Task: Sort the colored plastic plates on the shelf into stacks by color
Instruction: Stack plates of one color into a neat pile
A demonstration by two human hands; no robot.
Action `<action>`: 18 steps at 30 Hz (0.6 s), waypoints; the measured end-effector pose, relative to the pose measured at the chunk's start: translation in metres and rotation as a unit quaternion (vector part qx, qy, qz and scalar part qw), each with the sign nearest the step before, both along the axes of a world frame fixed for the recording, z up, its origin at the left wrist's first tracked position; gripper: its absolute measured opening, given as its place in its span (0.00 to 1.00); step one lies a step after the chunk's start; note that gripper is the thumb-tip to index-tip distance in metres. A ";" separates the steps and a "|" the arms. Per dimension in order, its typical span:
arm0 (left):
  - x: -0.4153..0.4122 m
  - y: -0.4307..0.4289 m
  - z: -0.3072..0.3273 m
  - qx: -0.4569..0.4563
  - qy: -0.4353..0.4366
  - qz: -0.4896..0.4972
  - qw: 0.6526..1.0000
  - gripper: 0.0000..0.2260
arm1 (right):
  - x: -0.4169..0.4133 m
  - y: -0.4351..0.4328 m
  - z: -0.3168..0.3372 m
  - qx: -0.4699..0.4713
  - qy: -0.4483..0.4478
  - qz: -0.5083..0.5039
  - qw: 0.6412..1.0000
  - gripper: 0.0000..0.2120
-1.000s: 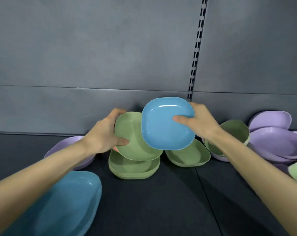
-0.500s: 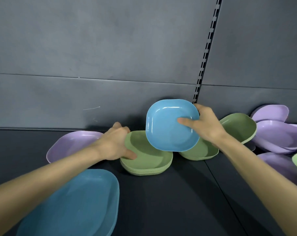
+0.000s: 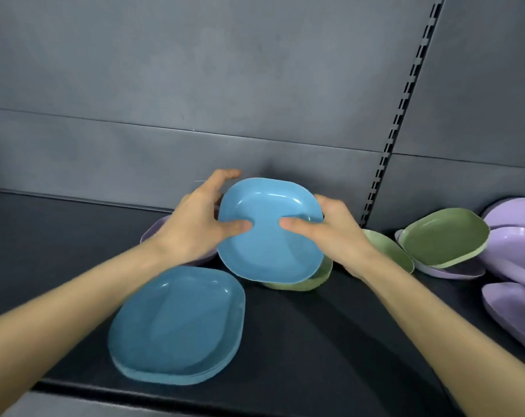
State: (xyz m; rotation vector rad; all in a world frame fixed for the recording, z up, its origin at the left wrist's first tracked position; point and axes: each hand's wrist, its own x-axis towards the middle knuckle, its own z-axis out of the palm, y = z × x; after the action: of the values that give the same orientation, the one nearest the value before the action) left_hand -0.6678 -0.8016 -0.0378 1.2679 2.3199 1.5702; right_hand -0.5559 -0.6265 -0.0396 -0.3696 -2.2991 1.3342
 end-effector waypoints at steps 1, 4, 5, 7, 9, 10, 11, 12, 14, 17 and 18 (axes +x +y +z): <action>-0.001 -0.011 -0.001 -0.006 0.004 0.002 1.000 0.29 | -0.001 -0.009 -0.002 0.016 -0.016 0.007 1.000 0.13; -0.005 -0.043 -0.003 -0.021 -0.012 -0.003 1.000 0.22 | 0.002 -0.034 -0.003 0.033 -0.071 0.032 0.996 0.18; -0.007 -0.053 -0.004 -0.030 -0.011 -0.001 0.999 0.22 | 0.003 -0.043 -0.004 0.026 -0.078 0.040 0.996 0.20; -0.010 -0.071 -0.007 -0.058 0.000 0.010 0.998 0.24 | 0.005 -0.062 -0.006 0.013 -0.083 0.045 0.995 0.23; -0.016 -0.084 -0.014 -0.081 0.013 0.008 0.997 0.27 | 0.006 -0.080 -0.010 0.029 -0.086 0.039 0.995 0.25; -0.018 -0.090 -0.017 -0.082 0.021 -0.002 0.996 0.26 | 0.006 -0.089 -0.013 0.045 -0.090 0.035 0.994 0.25; -0.018 -0.095 -0.020 -0.081 0.025 -0.015 0.996 0.24 | 0.006 -0.095 -0.017 0.058 -0.095 0.031 0.993 0.25; -0.017 -0.100 -0.022 -0.084 0.027 -0.027 0.996 0.23 | 0.007 -0.101 -0.021 0.067 -0.100 0.023 0.992 0.24; -0.017 -0.107 -0.026 -0.101 0.037 -0.045 0.993 0.23 | 0.011 -0.108 -0.027 0.100 -0.110 -0.007 0.989 0.24; -0.016 -0.112 -0.029 -0.141 0.052 -0.052 0.987 0.21 | 0.016 -0.112 -0.031 0.172 -0.132 -0.050 0.975 0.25; -0.015 -0.112 -0.030 -0.154 0.064 -0.051 0.985 0.20 | 0.016 -0.114 -0.031 0.181 -0.140 -0.056 0.972 0.25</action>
State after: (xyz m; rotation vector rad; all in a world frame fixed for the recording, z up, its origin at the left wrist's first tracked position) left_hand -0.6833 -0.9133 -0.0681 1.4164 2.4084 1.0766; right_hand -0.5399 -0.7403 -0.0707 -0.5837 -2.6434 0.8243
